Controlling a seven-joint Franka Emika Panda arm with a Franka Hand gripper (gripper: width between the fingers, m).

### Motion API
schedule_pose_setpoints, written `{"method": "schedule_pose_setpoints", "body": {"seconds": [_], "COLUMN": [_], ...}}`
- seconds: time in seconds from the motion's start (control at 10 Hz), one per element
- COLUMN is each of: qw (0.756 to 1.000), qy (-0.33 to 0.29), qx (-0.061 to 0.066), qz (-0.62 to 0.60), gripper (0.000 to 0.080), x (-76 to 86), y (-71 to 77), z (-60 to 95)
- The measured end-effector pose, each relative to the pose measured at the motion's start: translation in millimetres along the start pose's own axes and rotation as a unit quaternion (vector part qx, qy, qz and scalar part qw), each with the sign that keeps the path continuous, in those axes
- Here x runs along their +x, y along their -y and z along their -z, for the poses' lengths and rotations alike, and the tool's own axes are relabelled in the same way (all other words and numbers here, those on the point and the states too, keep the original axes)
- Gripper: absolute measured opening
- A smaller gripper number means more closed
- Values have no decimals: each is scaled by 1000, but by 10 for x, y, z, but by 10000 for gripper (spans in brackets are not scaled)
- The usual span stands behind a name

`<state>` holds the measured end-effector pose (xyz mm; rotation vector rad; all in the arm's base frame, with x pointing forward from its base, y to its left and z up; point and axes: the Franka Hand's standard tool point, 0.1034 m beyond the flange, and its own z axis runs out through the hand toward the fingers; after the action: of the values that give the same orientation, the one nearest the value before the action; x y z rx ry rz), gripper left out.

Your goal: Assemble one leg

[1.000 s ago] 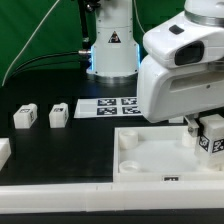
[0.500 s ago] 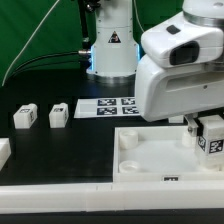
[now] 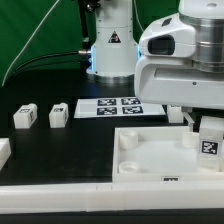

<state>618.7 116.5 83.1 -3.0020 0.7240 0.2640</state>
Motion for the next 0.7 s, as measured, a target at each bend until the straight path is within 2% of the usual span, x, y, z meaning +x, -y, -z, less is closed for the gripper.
{"method": "schedule_pose_setpoints", "body": {"seconds": [0.3,0.5,0.7], "qw": [988,955,929], "qy": [0,5,10], "qx": [3,10,15], "qz": [-157,-296,-370], "gripper": [292,292,292], "x": [-14,-4,2], "y": [34,36,37], "z": [-2,1,-6]}}
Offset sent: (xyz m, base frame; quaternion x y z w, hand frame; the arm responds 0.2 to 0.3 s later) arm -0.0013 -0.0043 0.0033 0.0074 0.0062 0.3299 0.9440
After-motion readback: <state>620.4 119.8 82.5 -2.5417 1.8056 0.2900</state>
